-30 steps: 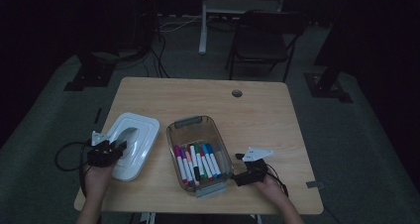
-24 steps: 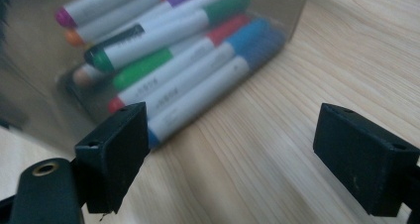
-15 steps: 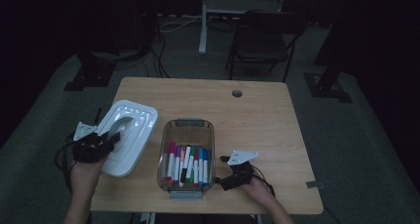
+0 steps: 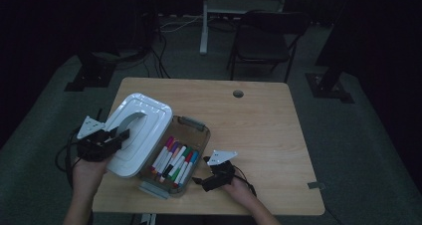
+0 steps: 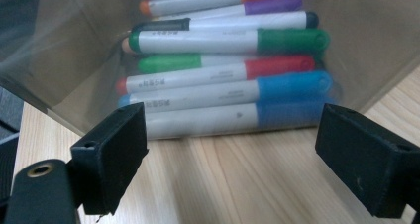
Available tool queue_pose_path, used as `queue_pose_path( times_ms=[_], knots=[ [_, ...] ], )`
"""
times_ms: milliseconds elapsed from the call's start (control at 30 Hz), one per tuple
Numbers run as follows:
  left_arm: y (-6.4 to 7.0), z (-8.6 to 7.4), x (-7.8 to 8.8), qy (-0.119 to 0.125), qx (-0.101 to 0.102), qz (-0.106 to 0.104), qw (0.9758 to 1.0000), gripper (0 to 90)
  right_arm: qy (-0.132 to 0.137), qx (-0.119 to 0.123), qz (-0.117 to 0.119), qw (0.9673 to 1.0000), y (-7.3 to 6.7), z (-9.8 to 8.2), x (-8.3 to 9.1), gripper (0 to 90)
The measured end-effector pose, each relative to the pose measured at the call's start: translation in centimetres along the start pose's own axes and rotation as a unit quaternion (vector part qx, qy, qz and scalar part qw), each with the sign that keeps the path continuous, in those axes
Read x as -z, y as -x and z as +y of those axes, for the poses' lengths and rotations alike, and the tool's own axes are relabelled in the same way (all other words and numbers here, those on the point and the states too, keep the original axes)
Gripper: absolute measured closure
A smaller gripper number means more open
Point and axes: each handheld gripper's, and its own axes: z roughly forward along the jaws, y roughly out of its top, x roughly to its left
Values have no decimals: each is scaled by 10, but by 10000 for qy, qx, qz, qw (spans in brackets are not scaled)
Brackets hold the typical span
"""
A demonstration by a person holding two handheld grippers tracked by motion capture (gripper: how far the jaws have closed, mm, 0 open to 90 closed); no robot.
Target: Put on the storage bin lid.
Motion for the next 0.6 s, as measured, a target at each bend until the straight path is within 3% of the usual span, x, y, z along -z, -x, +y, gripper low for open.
queue_pose_path(
  times_ms=[233, 333, 433, 600],
  knots=[
    [13, 4, -2, -17, -188, -150, 9997, 680, 30, -44, -109, 9999, -8, 10, -12, 120],
    [19, 5, -5, -40, -249, -227, 9994, 680, 75, -206, -197, 9996, -12, 14, -18, 121],
    [23, 4, -10, -89, -267, -304, 9991, 680, 77, -178, -291, 9994, -16, 18, -24, 121],
    [30, -1, -20, -189, -288, -409, 9986, 680, 6, 0, -238, 9997, -20, 18, -28, 121]
  ],
)
